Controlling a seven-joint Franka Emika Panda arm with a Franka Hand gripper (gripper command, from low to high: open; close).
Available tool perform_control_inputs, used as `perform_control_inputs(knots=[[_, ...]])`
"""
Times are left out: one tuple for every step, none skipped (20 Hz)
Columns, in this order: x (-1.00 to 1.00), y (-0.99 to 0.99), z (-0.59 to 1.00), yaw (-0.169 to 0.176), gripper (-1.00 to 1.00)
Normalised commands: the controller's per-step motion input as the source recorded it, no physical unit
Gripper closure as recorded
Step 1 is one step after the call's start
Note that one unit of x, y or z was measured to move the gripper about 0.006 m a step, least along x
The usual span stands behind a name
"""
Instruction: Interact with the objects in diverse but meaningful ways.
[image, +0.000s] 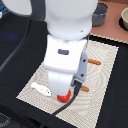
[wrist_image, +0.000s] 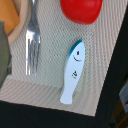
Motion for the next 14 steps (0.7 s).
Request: perform_control_inputs(knots=[[0.00, -0.13, -0.03, -0.239, -1.00], [0.01, -0.05, -0.02, -0.225, -1.00], [0.00, -0.08, -0.01, -0.232, -1.00], [0.06, -0.07, -0.01, -0.242, -1.00], [0.13, 0.00, -0.01, -0.244, -1.00], [0.14, -0.02, -0.01, -0.244, -1.00], [0.18, -0.01, -0.05, -0.257, -1.00], [0.22, 0.00, -0.04, -0.285, -1.00], [0.18, 0.00, -0.07, -0.283, -1.00], [0.20, 0.00, -0.10, -0.284, -1.00], [0.18, 0.00, -0.12, -0.281, -1.00], [0.17, 0.00, -0.13, -0.270, -1.00], [0.23, 0.00, -0.15, -0.255, -1.00], [0.25, 0.00, -0.15, -0.251, -1.00]])
